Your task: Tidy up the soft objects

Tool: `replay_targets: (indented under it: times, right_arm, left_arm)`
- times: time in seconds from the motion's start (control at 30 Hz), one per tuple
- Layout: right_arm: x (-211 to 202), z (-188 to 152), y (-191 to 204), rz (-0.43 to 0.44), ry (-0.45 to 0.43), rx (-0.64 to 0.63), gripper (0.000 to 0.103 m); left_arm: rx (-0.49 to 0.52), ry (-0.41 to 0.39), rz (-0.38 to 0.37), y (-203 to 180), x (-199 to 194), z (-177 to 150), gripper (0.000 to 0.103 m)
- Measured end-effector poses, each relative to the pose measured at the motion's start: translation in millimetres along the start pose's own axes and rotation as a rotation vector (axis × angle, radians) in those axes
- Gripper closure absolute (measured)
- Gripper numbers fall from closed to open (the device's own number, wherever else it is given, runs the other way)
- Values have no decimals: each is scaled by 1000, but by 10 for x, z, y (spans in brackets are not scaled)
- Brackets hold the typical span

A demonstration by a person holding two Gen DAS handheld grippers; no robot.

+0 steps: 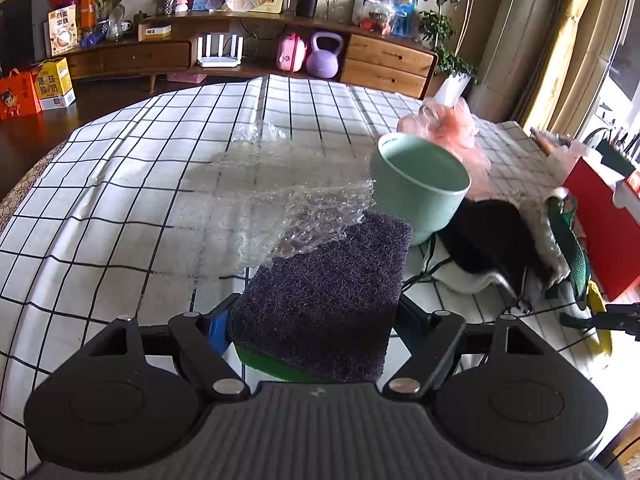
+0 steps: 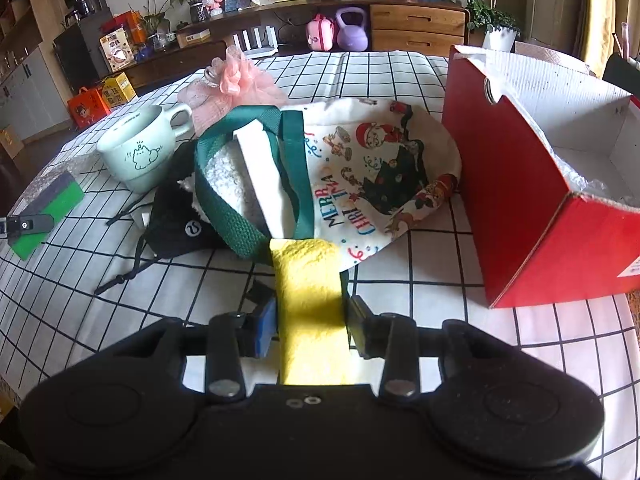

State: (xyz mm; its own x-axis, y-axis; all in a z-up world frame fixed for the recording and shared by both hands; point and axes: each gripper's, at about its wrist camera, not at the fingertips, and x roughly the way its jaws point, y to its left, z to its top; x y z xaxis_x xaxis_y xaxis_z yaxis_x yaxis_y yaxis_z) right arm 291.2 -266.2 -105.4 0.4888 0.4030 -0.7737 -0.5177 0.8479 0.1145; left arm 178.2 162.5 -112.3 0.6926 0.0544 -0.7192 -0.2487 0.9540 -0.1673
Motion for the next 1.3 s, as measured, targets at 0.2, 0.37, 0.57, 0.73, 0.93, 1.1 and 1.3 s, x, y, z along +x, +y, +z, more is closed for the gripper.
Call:
replay_targets:
  times: [0.2, 0.37, 0.57, 0.73, 0.93, 1.1, 1.3]
  right_arm:
    - [-71, -128, 78, -38, -1, -34, 39]
    - [-32, -182, 66, -17, 25, -5, 47]
    - [27, -200, 131, -54, 25, -31, 64]
    - [-55, -224, 115, -36, 8, 5, 65]
    - [-300, -197, 63, 12, -53, 72, 66]
    - [-507, -143, -10, 51, -109, 128, 69]
    - [-656, -72, -61, 73, -146, 162, 91]
  left_arm:
    - [2, -11, -8, -10, 5, -40, 24]
    - [18, -17, -17, -52, 3, -83, 24]
    - [11, -15, -15, -57, -7, -117, 24]
    - [-9, -18, -36, -48, -81, -117, 24]
    - [-24, -57, -76, -95, -258, -69, 24]
    - [-33, -99, -120, -175, -427, 12, 24]
    - [-39, -153, -165, -252, -594, 176, 24]
